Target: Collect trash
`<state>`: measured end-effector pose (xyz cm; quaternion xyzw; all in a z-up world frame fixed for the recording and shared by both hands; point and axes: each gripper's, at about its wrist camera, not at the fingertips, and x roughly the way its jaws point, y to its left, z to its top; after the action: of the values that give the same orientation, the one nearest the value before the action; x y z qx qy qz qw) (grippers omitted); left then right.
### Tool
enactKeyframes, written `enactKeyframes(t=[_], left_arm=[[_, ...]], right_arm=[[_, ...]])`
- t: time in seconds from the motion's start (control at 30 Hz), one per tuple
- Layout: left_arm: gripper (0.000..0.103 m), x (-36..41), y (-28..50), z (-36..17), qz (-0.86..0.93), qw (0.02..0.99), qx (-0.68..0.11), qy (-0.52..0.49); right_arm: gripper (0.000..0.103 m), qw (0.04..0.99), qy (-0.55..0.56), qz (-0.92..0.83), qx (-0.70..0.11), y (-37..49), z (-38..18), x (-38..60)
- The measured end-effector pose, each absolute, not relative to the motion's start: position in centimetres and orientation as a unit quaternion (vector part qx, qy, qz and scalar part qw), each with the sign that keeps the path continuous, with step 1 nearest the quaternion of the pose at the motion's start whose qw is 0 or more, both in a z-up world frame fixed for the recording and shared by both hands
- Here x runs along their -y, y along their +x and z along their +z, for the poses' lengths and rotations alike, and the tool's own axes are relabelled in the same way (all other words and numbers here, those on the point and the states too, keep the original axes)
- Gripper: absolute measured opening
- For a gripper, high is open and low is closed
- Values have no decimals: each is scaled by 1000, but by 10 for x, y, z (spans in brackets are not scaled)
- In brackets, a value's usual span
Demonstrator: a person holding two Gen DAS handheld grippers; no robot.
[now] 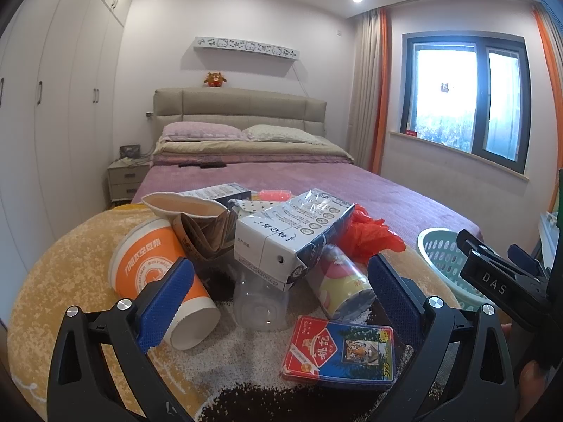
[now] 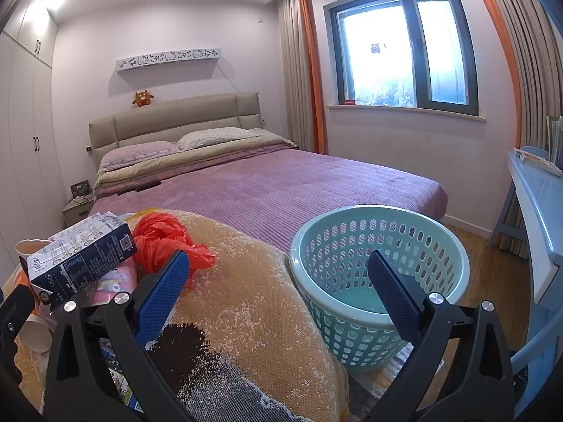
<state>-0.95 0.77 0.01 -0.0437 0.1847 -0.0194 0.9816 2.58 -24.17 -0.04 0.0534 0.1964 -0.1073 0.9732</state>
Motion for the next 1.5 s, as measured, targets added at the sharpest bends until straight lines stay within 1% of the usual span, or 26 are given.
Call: enactKeyframes(t=[0.83, 1.0, 1.13, 1.2, 1.23, 1.27, 1.3, 1.33, 1.37, 1.5], left_arm=[[96, -9, -9, 0, -19, 981, -188, -45], [96, -18, -17, -1, -10, 979, -195, -59], [96, -40, -37, -2, -1, 973, -215, -87], [96, -54, -44, -2, 13, 969, -227, -97], [96, -60, -46, -1, 19, 967, -231, -101], [96, -69, -48, 1, 27, 965, -237, -106], [96, -75, -49, 3, 33, 964, -240, -110], [96, -83, -47, 5, 41, 961, -247, -116], [96, -89, -43, 8, 45, 958, -257, -120], [96, -110, -24, 13, 50, 945, -290, -145]], right_arm=[[96, 973, 57, -108, -197, 24, -1, 243], [96, 973, 51, -108, -200, 25, 0, 240], [96, 975, 52, -91, -198, 24, 2, 243], [90, 977, 50, -82, -192, 22, 4, 243], [81, 977, 41, -76, -196, 22, 4, 240], [66, 977, 34, -66, -202, 22, 4, 236], [57, 976, 28, -48, -211, 22, 4, 232], [45, 974, 27, -27, -222, 22, 4, 229], [41, 972, 30, -1, -233, 22, 4, 225], [41, 968, 19, 51, -243, 16, 9, 212]])
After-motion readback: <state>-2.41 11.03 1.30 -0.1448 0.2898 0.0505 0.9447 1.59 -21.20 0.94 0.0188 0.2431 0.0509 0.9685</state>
